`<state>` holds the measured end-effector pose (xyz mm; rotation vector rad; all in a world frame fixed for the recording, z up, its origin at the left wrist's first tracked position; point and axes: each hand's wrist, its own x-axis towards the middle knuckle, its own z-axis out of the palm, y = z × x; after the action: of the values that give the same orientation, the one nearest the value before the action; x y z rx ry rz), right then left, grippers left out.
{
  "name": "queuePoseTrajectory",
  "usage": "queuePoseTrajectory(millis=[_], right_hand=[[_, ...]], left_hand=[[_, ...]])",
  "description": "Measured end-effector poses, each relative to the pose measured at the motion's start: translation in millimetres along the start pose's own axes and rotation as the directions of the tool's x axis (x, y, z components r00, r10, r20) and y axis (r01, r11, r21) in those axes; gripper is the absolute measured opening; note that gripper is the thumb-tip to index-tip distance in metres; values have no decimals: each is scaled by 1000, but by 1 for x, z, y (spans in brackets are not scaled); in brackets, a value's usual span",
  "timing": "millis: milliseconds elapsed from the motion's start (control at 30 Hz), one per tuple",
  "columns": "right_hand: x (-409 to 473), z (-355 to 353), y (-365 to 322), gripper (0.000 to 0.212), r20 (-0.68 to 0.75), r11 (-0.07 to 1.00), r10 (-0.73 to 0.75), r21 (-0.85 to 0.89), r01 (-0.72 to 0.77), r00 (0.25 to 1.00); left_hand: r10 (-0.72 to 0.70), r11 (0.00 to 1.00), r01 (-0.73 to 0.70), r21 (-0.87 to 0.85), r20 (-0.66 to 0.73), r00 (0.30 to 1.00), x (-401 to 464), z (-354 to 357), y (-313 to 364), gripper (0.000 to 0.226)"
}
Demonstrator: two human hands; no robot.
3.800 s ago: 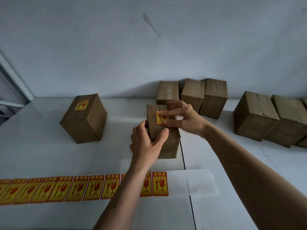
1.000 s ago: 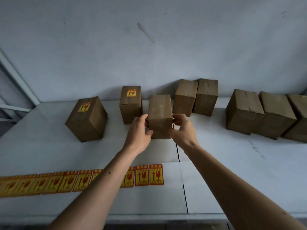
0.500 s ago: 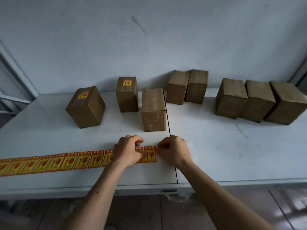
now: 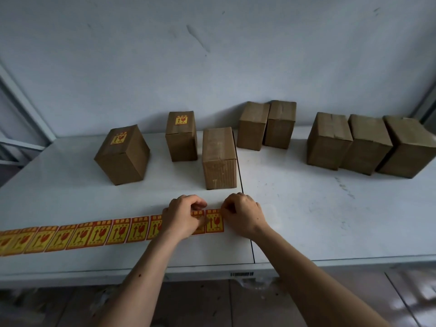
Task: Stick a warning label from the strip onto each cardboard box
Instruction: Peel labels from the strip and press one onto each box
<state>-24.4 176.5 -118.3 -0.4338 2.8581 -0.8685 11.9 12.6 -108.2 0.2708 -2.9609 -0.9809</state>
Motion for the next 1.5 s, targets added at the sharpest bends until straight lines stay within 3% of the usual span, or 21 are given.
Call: queuePoseTrajectory(millis=[100, 233, 333, 467, 533, 633, 933, 1100, 1200, 1333, 1500], right_hand=[[3, -9, 6, 20, 21, 997, 18, 76, -19, 1000], [6, -30, 10, 6, -87, 948, 62, 316, -32, 994], [10, -57, 5, 13, -149, 850, 43, 525, 42, 988], [30, -100, -12, 13, -219, 723, 18, 677, 138, 976], [47, -116, -20, 18, -250, 720, 13, 674, 165, 968], [82, -123, -26, 22, -257, 803, 2, 577, 152, 966], [145, -111, -36, 22, -206, 895, 13, 439, 81, 979], [151, -106, -32, 23, -155, 886, 43, 462, 34, 987], [152, -105, -32, 23, -147, 885, 44, 464, 29, 988], [151, -104, -32, 22, -140, 899, 45, 438, 21, 989], [151, -103, -28, 22, -155, 884, 61, 467, 19, 986]], left_hand=[[-20, 997, 18, -70, -25, 1000, 2, -3, -3, 33], [-27, 995, 23, -99, -48, 998, 3, -5, -2, 37], [-16, 992, 6, -124, -84, 996, 6, -8, 1, 39], [14, 971, -59, -231, -192, 981, 18, -18, 14, 39], [27, 960, -85, -265, -212, 977, 28, -24, 24, 46], [34, 951, -89, -297, -188, 982, 49, -31, 36, 67], [24, 914, -26, -404, -11, 1000, 91, -36, 39, 114], [23, 906, -4, -423, 38, 999, 95, -36, 41, 115], [12, 895, 6, -446, 37, 999, 96, -33, 42, 92], [7, 891, 5, -454, 23, 1000, 97, -28, 45, 79], [-6, 883, 16, -469, 23, 1000, 96, -27, 45, 81]])
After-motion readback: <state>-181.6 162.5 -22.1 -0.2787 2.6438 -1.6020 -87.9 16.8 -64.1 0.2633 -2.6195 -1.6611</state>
